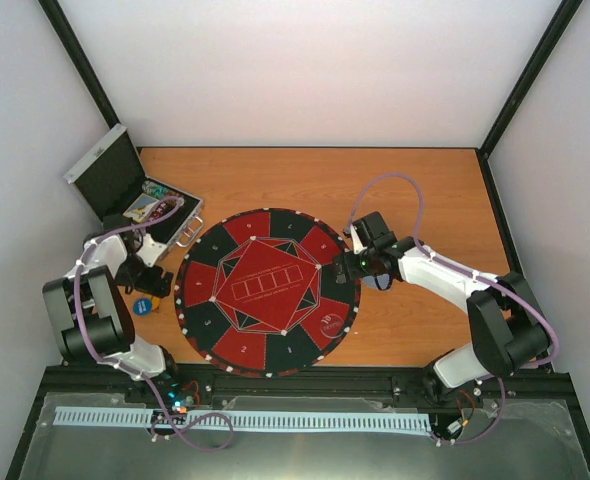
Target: Distribute texas hold em gaming equipment
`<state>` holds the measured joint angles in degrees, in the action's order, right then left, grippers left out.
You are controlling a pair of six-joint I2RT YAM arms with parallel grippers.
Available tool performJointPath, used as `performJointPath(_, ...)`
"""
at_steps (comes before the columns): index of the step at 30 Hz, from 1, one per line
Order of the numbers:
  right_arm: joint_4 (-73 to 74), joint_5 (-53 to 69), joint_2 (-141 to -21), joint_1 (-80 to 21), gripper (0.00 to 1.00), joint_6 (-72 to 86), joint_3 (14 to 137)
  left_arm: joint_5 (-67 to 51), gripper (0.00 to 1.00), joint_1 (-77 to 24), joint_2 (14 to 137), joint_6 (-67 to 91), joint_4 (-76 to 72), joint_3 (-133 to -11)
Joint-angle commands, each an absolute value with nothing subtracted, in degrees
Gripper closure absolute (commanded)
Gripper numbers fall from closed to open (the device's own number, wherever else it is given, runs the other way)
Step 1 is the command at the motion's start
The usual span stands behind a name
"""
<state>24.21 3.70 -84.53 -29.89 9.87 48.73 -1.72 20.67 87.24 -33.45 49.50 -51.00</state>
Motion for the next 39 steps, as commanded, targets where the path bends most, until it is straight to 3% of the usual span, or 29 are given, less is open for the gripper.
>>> performJointPath(1,23.86,3.85,-84.58,-29.36,0.0,9.42,49.58,-0.77,0.0,22.28,82.91,-37.32,54.79,-52.37)
performJointPath(5,23.58,4.19,-84.55,-29.26,0.0,9.47,49.25,-0.4,0.02,25.7,83.05,-37.88,56.9,-51.16)
performJointPath(11,23.12,4.8,-84.64,-29.18,0.0,9.5,48.95,-2.3,0.19,26.19,82.94,-36.98,55.38,-49.46)
performJointPath(19,23.03,4.81,-84.88,-28.76,0.0,9.49,48.73,-2.36,0.22,26.19,85.45,-35.38,53.36,-47.43)
performJointPath(24,23.03,5.08,-85.2,-28.48,0.0,9.49,48.87,-1.9,0.36,26.19,84.9,-36.06,51.36,-47.48)
performJointPath(30,23.22,5.09,-85.5,-28.28,0.0,9.44,49.04,-3.38,0.44,26.19,86.07,-36.02,50.92,-48.55)
performJointPath(32,23.29,5.1,-85.55,-28.22,0.0,9.46,49.14,-3.05,0.44,26.2,86.37,-36.01,50.73,-48.4)
performJointPath(39,23.42,5.54,-86.12,-28.04,0.0,9.4,49.22,-2.25,0.32,26.19,84.62,-37.44,53.0,-51.23)
